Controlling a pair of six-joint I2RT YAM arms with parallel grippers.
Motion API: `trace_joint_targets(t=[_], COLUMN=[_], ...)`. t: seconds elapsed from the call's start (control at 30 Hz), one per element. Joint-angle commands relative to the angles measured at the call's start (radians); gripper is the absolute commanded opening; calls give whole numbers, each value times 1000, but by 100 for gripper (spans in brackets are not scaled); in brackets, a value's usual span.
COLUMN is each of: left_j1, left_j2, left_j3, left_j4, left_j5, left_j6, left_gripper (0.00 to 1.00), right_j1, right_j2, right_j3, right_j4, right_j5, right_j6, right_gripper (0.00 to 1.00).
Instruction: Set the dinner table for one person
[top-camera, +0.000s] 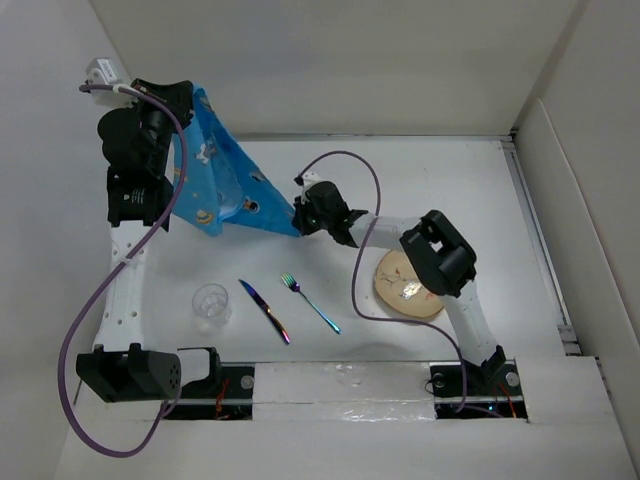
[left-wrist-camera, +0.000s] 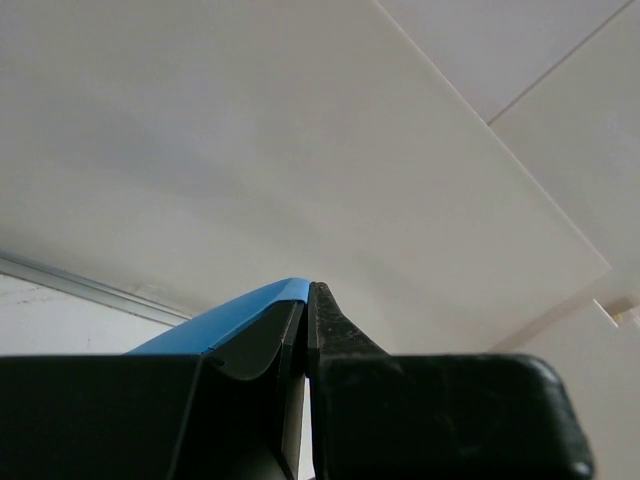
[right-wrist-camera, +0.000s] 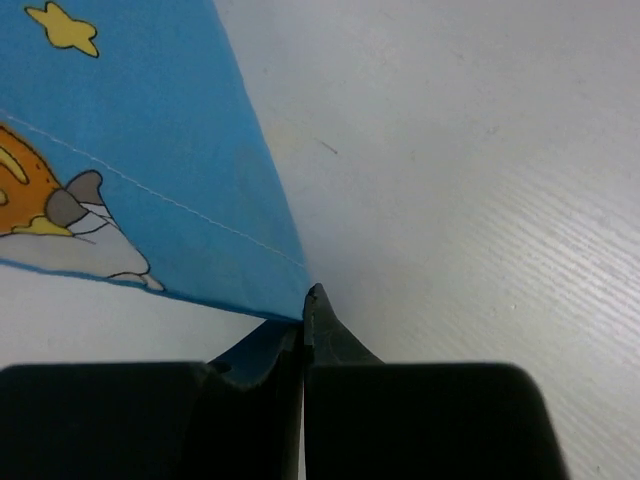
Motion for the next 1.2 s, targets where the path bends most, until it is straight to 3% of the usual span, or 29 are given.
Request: trace_joint_targets(t=[0.0, 0.13, 0.27, 0.4, 0.57, 0.67, 0.8, 0.93, 1.0, 1.1, 1.17], left_j1=[-1, -1, -1, -1, -1, -1, -1, 10, 10, 31, 41], left_j2=[-14, 7, 23, 20, 49, 102, 243, 402, 463, 468, 446], left_j3=[48, 94, 120, 58, -16, -38, 17, 221, 319, 379, 373], left_j4=[53, 29, 27, 82, 131, 151, 154, 63, 50, 58, 53], left_j5=[-10, -37, -53, -32, 19, 39, 64, 105, 149, 174, 166], left_j6=[25, 54, 64, 26, -36, -57, -68, -71, -91, -119, -101], left_gripper=[0, 0, 0, 0, 0, 0, 0, 0, 0, 0, 0], right_j1=[-13, -65, -152, -236, -278, -310, -411, -461, -474, -484, -493], right_j2=[-171, -416, -684, -830, -918, -892, -723, -528, -448, -378, -425], right_j3=[-64, -164, -178, -179, -202, -184, -75, 179, 414, 616, 596], right_j4=[148, 109, -108, -257, -298, -295, -315, -379, -482, -589, -557], right_j5=[4, 165, 320, 374, 447, 434, 409, 348, 354, 391, 381], right_j6=[12, -43, -168, -233, -279, -287, -288, -290, -301, -327, -328], right_gripper=[0, 0, 0, 0, 0, 0, 0, 0, 0, 0, 0])
